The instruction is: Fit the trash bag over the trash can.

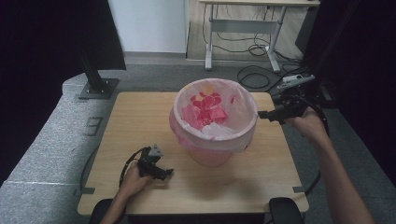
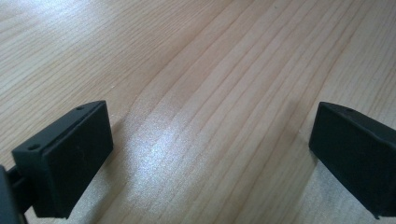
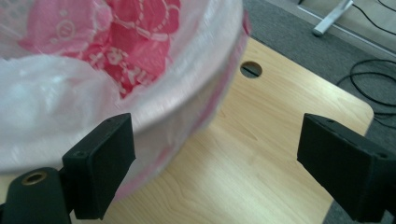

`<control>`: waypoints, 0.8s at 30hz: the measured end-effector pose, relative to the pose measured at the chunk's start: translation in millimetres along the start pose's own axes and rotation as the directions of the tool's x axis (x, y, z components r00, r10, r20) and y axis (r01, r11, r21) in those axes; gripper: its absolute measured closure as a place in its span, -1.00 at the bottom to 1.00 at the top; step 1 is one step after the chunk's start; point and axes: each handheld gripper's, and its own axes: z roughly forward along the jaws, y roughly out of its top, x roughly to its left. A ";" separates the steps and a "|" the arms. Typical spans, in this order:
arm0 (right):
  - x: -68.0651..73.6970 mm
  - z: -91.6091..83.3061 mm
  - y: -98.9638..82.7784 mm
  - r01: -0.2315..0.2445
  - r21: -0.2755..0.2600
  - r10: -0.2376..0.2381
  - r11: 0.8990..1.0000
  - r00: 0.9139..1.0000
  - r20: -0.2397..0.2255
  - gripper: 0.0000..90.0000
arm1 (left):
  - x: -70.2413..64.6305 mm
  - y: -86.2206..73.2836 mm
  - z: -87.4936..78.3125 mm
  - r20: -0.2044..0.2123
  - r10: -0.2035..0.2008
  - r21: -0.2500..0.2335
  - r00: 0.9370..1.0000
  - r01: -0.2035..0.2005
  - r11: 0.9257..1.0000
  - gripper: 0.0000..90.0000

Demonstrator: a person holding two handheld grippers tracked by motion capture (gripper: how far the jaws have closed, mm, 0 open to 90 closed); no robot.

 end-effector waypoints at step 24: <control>2.1 37.3 -69.7 -0.007 0.004 0.007 1.000 1.000 0.026 -0.77 | -0.9 0.0 0.3 -0.004 -0.009 -0.004 1.000 0.009 1.000 -1.00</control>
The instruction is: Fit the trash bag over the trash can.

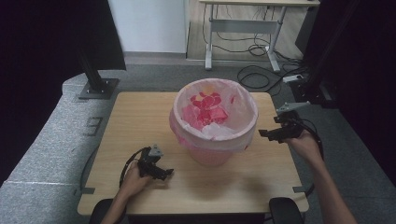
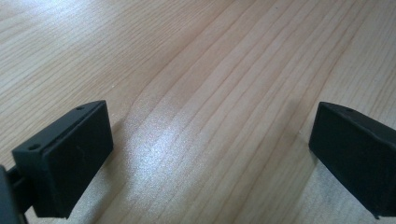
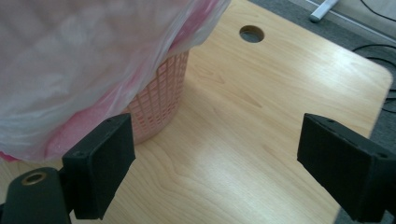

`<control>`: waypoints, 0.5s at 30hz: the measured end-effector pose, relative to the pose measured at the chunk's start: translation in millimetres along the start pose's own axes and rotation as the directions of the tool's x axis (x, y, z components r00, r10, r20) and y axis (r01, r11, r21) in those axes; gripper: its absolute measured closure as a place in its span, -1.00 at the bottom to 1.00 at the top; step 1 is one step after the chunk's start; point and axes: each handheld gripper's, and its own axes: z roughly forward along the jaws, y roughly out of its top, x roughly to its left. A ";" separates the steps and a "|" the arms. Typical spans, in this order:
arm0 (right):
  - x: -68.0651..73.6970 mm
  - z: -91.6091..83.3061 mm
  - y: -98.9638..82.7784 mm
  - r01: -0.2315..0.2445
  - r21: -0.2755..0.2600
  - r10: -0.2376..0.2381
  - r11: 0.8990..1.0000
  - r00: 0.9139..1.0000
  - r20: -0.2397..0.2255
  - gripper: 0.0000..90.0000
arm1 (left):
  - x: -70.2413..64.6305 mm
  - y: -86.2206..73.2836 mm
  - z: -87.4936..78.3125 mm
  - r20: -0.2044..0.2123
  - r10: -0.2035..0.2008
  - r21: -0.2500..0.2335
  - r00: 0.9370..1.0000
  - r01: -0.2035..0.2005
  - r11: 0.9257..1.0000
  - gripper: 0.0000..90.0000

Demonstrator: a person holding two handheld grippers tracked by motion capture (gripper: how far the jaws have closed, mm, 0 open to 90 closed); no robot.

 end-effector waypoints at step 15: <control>19.1 42.1 -43.0 0.001 0.029 0.000 1.000 1.000 -0.020 -0.77 | 0.0 0.0 -0.1 -0.001 0.001 0.001 1.000 -0.001 1.000 -1.00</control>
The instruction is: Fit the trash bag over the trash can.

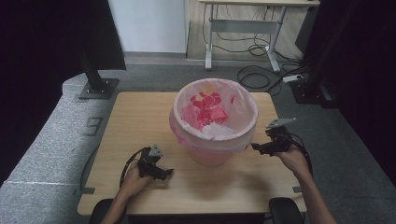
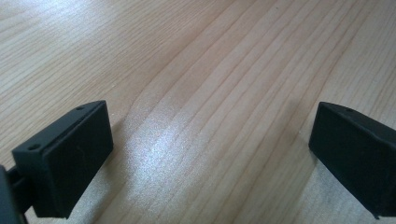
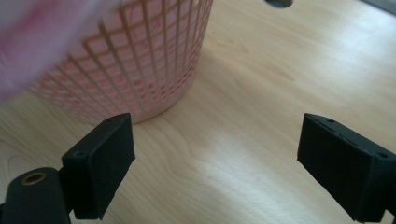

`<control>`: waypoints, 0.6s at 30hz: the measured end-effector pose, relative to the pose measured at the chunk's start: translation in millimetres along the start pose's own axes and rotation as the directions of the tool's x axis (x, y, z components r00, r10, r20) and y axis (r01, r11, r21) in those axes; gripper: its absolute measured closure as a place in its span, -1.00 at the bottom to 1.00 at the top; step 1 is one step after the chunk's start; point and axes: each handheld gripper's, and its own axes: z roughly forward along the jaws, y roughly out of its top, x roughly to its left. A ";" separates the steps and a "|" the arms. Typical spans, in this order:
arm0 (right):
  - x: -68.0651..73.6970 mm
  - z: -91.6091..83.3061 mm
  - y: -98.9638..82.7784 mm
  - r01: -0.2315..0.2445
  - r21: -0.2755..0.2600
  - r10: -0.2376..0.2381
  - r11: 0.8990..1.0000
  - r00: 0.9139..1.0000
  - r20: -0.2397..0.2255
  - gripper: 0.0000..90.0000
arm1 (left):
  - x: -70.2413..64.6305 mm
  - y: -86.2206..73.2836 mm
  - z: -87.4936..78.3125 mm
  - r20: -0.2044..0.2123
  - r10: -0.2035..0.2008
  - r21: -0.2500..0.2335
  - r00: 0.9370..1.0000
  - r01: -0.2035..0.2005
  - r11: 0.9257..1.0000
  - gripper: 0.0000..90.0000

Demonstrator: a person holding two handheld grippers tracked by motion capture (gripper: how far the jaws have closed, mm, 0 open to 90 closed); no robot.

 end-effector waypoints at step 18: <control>10.5 46.9 -59.2 -0.018 0.004 0.018 1.000 1.000 0.020 -0.77 | 0.1 -0.1 -0.2 0.000 0.002 0.002 1.000 -0.002 1.000 -1.00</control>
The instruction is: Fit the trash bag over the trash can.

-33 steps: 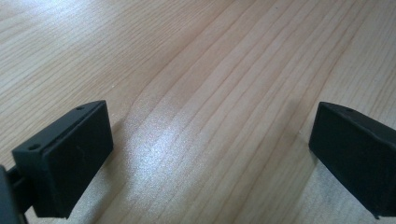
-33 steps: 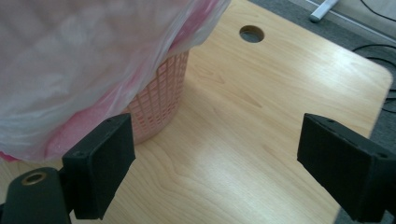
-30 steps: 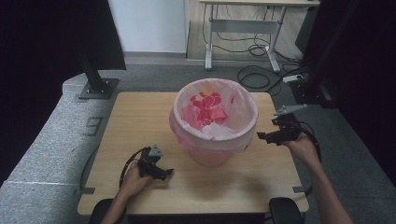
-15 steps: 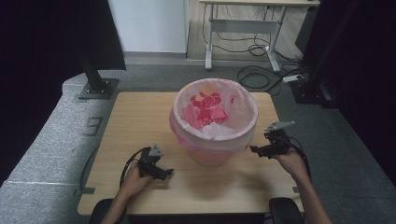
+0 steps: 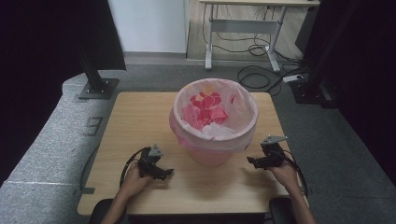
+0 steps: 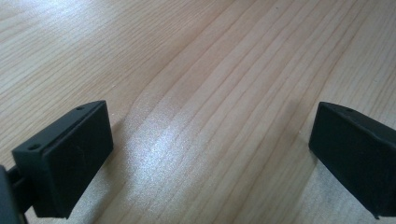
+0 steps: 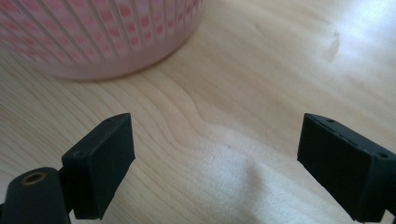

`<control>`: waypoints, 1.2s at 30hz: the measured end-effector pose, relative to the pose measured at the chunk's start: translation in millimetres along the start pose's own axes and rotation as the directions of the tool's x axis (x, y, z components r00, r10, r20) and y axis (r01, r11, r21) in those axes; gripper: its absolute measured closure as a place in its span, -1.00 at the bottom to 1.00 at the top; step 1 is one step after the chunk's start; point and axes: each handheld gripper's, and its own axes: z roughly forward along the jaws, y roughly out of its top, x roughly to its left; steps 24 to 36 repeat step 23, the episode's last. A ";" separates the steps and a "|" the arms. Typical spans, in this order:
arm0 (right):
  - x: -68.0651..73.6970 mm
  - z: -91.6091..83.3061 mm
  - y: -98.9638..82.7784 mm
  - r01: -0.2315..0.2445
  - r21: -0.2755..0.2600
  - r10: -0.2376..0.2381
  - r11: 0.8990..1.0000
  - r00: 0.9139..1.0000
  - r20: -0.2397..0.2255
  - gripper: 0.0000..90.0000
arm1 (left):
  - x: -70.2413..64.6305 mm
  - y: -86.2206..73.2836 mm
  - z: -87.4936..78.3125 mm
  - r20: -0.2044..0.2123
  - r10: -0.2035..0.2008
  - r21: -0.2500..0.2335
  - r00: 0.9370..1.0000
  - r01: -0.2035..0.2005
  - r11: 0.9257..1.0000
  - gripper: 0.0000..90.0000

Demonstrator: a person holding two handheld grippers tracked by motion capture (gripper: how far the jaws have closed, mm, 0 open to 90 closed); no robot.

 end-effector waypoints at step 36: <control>7.9 27.3 -30.5 -0.014 -0.046 0.013 0.999 1.000 -0.021 -0.78 | -0.1 0.0 0.0 0.000 -0.001 0.001 1.000 0.001 1.000 -1.00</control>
